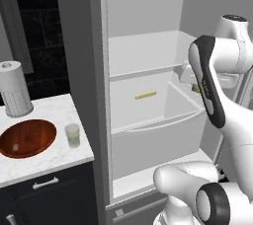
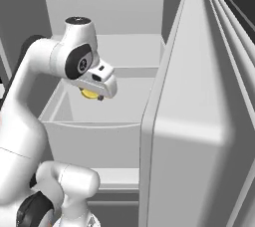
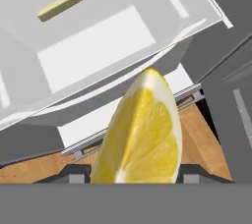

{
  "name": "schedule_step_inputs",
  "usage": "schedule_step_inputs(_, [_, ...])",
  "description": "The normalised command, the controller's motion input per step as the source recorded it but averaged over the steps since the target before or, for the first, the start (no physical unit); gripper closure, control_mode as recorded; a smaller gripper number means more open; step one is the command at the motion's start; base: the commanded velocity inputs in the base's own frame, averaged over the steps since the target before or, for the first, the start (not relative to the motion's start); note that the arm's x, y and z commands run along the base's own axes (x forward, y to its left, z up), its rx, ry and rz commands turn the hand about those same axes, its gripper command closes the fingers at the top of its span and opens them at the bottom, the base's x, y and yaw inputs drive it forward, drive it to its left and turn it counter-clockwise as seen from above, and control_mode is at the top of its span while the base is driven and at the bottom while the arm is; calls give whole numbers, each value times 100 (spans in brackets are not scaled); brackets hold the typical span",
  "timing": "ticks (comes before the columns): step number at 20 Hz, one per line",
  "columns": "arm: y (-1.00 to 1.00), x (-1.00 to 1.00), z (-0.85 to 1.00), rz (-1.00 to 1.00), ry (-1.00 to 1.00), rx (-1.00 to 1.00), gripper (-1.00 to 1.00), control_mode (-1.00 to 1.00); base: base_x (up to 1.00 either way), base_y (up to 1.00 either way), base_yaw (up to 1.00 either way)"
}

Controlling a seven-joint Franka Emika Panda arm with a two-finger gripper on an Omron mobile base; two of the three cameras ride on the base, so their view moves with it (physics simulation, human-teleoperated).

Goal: Grab a lemon wedge from the fridge and one ice cube from the ice bowl, and put them in the glass of lemonade.

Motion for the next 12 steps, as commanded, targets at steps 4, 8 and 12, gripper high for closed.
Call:
schedule_step_inputs(4, [7,-78,-56,3,26,1,100,-100,0,0,0])
schedule_step_inputs(8, [11,-40,-54,0,21,0,100,-100,0,0,0])
schedule_step_inputs(12, [6,-13,-21,0,14,0,100,-100,0,0,0])
